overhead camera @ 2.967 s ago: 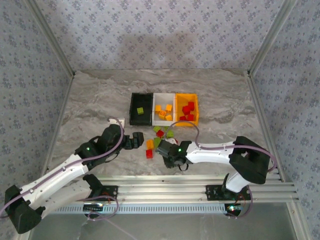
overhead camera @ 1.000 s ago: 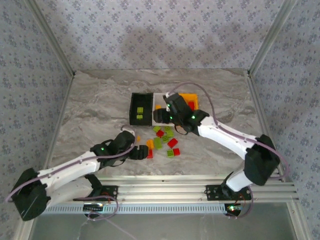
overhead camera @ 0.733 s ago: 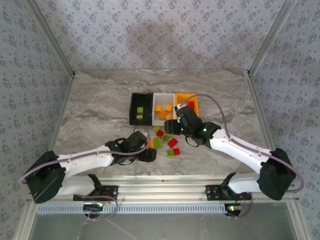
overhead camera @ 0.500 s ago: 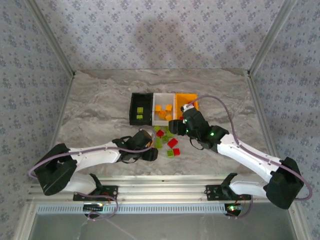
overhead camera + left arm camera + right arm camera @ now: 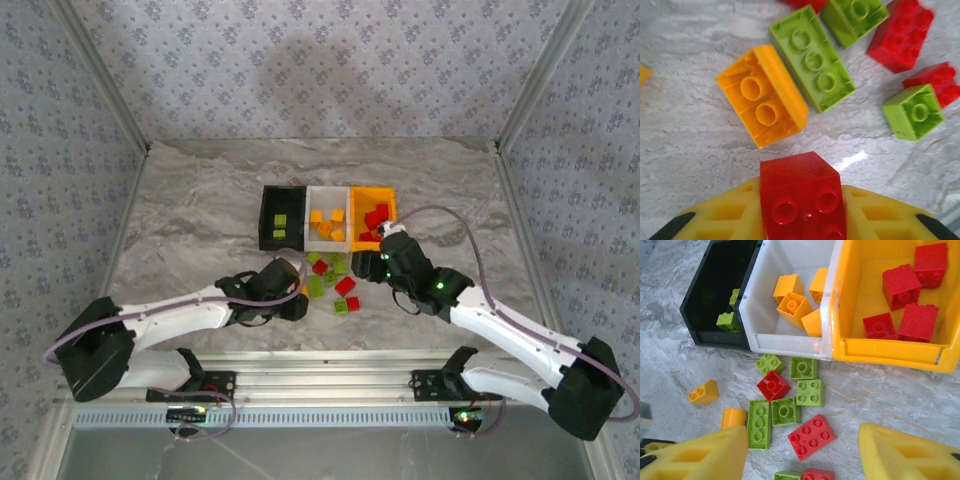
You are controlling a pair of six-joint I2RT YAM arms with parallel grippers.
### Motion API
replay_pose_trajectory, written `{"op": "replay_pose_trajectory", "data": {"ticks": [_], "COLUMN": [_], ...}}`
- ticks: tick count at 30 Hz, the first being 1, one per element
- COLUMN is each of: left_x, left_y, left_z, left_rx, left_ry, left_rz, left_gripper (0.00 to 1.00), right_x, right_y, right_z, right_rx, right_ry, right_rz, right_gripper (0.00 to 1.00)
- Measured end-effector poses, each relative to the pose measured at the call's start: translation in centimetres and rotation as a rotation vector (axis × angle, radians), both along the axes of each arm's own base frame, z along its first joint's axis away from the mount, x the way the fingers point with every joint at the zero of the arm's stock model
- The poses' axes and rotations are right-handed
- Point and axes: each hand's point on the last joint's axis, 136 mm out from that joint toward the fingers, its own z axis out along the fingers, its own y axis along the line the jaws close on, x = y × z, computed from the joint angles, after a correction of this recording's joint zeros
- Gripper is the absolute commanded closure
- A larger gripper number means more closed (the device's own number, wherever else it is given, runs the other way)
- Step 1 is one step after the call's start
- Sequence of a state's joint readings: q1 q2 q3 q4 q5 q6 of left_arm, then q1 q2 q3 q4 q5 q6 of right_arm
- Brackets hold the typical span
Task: Sort the legos into containers by color
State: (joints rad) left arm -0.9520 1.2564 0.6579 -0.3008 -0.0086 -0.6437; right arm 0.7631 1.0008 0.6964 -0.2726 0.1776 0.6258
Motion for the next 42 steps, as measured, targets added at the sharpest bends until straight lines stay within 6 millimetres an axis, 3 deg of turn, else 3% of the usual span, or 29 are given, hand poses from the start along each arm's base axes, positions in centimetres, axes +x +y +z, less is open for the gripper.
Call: {"op": "replay_pose_trajectory", "data": {"ticks": [5,9,12,17,22,28,36,39,42], "left_x": [2.7,7.2,11.2,17.1,20.5,21.9,21.9,20.2,17.9], "left_y": [-3.2,-7.6,-10.9,-15.3,-18.7,-20.3,-21.1,-19.5,-17.0], "left_z": [4.7,8.3,9.9,10.0,8.0,6.0,8.4,9.4,11.9], "left_rx": [-0.068,-0.116,-0.138,-0.133,-0.101,-0.072,-0.140,-0.158,-0.191], "left_ry": [-0.068,-0.127,-0.162,-0.194,-0.181,-0.142,-0.141,-0.135,-0.156], "left_rz": [-0.018,-0.033,-0.034,-0.038,-0.057,-0.053,-0.041,-0.037,-0.035], "left_gripper": [0.72,0.73,0.74,0.74,0.69,0.44,0.26,0.20,0.10], "right_x": [-1.2,-2.1,-2.6,-3.3,-3.6,-3.6,-3.7,-3.8,-3.7], "right_y": [-1.6,-2.8,-3.3,-4.0,-4.3,-4.4,-4.3,-4.0,-3.5], "right_z": [-1.7,-3.4,-4.1,-4.6,-4.6,-4.5,-5.2,-5.8,-6.6], "right_rx": [-0.008,-0.030,-0.026,-0.014,-0.003,0.002,-0.012,-0.024,-0.033], "right_ry": [0.026,0.068,0.082,0.098,0.103,0.104,0.128,0.150,0.175], "right_rz": [-0.035,-0.060,-0.074,-0.091,-0.102,-0.104,-0.102,-0.093,-0.076], "right_gripper": [0.38,0.39,0.38,0.38,0.38,0.37,0.36,0.36,0.36]}}
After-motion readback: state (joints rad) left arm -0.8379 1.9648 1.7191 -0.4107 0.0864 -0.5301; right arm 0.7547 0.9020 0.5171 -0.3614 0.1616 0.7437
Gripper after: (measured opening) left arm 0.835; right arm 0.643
